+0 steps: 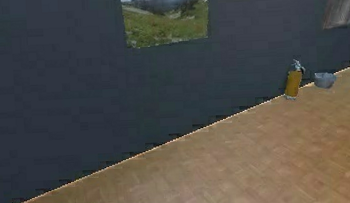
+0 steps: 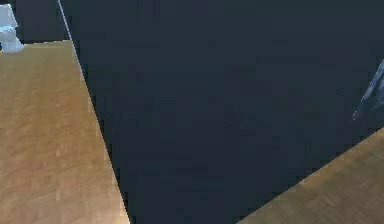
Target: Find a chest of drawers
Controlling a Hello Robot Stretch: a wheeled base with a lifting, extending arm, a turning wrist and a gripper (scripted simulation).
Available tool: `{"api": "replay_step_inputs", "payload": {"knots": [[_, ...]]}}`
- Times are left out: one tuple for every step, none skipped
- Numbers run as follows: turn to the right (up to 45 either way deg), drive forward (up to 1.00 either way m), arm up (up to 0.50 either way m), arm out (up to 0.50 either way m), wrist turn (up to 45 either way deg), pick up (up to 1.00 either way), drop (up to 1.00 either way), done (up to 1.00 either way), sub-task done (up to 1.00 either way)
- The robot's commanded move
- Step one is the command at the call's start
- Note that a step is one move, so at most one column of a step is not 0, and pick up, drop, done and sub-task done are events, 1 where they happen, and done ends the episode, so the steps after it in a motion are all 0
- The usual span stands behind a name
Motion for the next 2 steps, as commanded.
{"api": "replay_step_inputs", "payload": {"knots": [[3.0, 0.0, 0.0, 0.0, 0.0, 0.0, 0.0, 0.0, 0.0], [0.0, 0.55, 0.0, 0.0, 0.0, 0.0, 0.0, 0.0, 0.0]]}}
